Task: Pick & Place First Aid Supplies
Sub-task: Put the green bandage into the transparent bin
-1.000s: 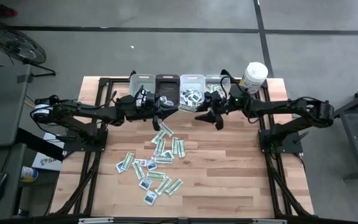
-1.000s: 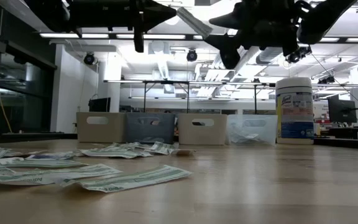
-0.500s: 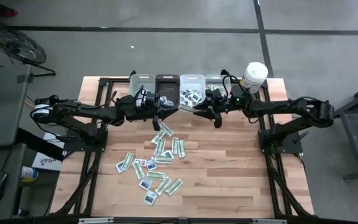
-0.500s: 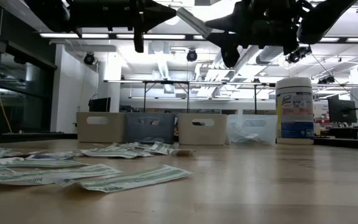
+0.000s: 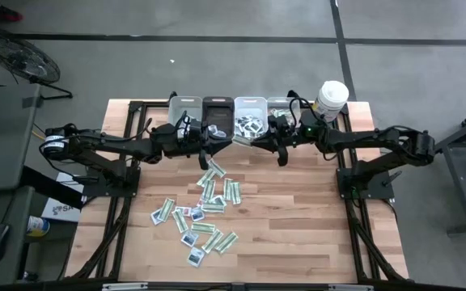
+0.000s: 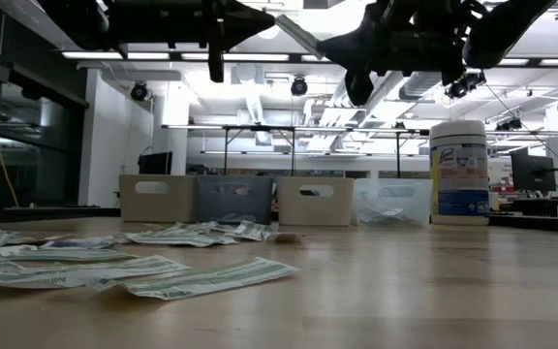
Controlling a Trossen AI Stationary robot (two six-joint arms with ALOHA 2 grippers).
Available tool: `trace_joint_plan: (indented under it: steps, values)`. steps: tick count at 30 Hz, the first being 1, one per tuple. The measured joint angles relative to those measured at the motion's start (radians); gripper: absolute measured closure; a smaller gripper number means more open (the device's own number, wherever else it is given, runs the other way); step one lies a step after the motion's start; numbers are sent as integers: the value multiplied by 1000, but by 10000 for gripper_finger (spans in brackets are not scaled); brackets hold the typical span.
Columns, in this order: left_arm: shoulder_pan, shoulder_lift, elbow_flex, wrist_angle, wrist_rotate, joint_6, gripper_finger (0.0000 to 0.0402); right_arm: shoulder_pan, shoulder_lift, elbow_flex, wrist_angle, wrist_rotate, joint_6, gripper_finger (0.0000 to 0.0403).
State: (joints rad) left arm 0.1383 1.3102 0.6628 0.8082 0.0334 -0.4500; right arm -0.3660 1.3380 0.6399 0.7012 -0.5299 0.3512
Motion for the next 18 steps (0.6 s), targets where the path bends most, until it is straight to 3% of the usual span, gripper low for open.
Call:
trace_joint_plan:
  steps: [10, 18]
  values:
    - [-1, 0, 0, 0, -26, 65, 384, 0, 0, 0, 0, -3, 14, 402]
    - [0, 0, 0, -8, -28, 140, 285, -8, 0, 0, -1, 0, 36, 402]
